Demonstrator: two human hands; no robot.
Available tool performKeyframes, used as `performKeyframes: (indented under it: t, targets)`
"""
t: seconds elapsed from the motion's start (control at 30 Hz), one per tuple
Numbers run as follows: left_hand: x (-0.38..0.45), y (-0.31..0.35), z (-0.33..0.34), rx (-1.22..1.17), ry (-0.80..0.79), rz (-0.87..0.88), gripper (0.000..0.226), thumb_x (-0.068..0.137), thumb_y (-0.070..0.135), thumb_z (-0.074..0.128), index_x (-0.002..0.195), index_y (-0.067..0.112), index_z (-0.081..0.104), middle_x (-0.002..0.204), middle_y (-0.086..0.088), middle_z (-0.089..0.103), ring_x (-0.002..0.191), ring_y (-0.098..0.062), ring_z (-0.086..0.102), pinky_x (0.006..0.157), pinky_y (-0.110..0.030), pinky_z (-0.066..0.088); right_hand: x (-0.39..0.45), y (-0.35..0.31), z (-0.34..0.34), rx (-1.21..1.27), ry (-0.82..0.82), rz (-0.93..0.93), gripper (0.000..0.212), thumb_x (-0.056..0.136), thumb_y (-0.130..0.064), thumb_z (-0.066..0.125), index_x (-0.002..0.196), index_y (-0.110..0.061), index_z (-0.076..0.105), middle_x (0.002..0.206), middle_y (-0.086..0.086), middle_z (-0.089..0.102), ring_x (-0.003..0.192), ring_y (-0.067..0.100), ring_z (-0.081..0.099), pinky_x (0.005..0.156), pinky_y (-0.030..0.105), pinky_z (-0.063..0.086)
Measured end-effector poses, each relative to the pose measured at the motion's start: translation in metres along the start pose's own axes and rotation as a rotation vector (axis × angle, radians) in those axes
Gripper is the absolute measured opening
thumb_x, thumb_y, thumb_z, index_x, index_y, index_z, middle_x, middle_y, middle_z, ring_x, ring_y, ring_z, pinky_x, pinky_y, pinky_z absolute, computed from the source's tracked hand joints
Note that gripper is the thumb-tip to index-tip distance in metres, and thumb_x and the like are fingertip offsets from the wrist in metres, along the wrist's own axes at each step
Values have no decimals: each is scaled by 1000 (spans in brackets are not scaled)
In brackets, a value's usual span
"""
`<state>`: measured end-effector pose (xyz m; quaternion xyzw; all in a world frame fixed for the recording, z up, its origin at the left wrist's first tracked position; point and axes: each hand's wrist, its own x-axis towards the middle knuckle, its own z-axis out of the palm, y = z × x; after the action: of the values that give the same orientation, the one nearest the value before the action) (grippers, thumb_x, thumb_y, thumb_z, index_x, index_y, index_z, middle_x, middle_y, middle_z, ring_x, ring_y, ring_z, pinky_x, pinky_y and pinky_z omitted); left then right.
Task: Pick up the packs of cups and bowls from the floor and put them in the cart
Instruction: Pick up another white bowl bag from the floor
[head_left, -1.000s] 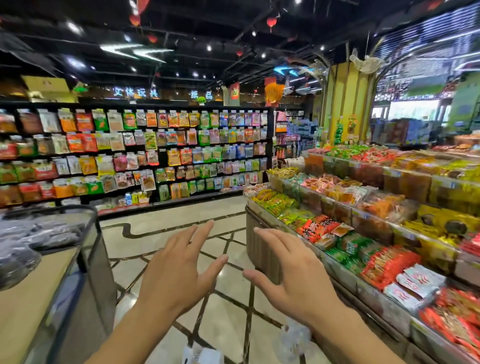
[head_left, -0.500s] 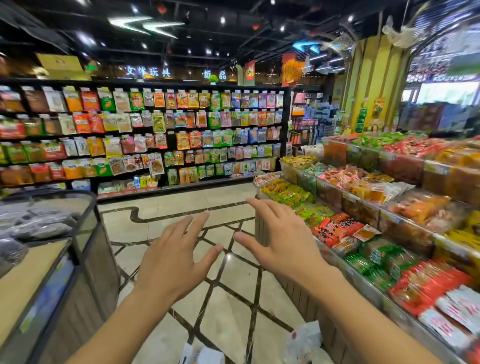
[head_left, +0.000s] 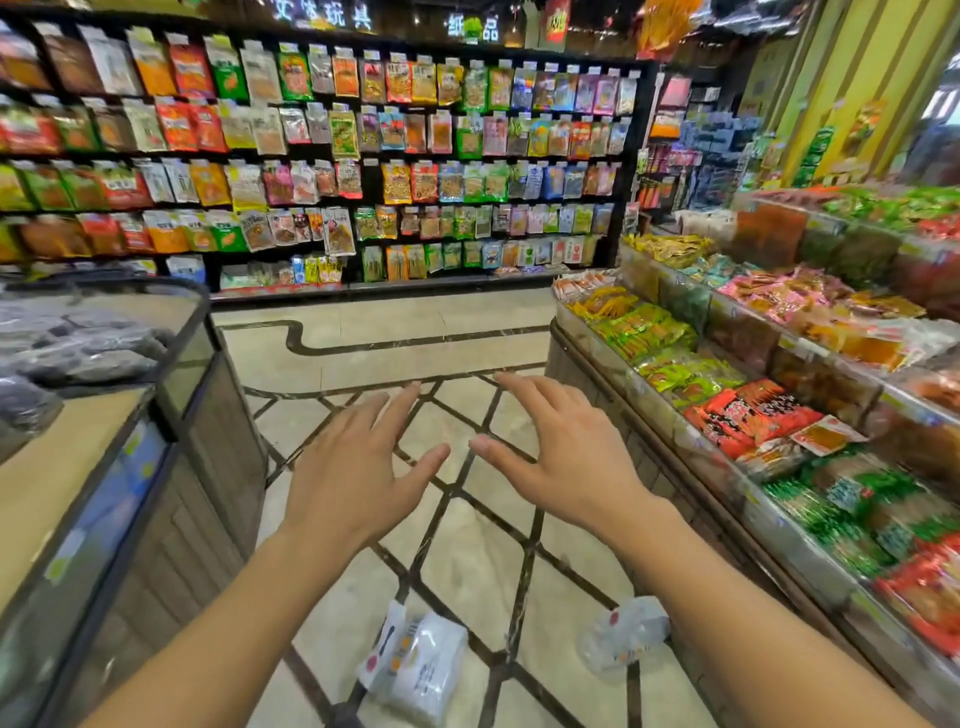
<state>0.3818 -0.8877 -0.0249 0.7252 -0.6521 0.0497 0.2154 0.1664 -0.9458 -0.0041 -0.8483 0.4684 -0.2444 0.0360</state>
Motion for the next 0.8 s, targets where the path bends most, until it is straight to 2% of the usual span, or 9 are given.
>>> performKeyframes:
  t: [0.23,0.4,0.47,0.63,0.8]
  targets:
    - [86,-95,113,-71,-162,-128,81,91,78,30,162,39,25,160,3,44,146,-24,41,110,-45,44,101,24,131,-58,-186,43,81,91,-81,43,158,-35,35,155,-4,48,142,23,45,108,44,45]
    - [130,-174,232,-113,-331,-232,78,97,70,40,164,39,17,164,-1,39,145,-30,41,106,-46,44,152,57,272,-93,-347,124,91,85,-87,29,158,-33,34,154,0,49,139,27,48,107,48,47]
    - [140,-204,280,-143,-367,-272,76,98,69,41,164,39,19,164,-3,39,144,-33,42,105,-48,43,163,74,333,-94,-392,133,88,87,-84,32,158,-32,35,152,2,51,136,30,50,105,49,48]
    - [130,-270,424,-213,-459,-386,73,99,63,47,163,33,27,155,-7,48,139,-36,46,100,-47,44,149,127,494,-65,-499,195,81,94,-74,50,160,-30,31,153,4,49,134,33,51,104,48,48]
    - [67,-316,586,-180,-581,-533,68,99,64,46,159,34,33,148,-10,53,132,-40,50,97,-48,45,80,193,660,-71,-666,290,86,93,-74,49,163,-31,23,158,6,44,134,38,51,103,51,48]
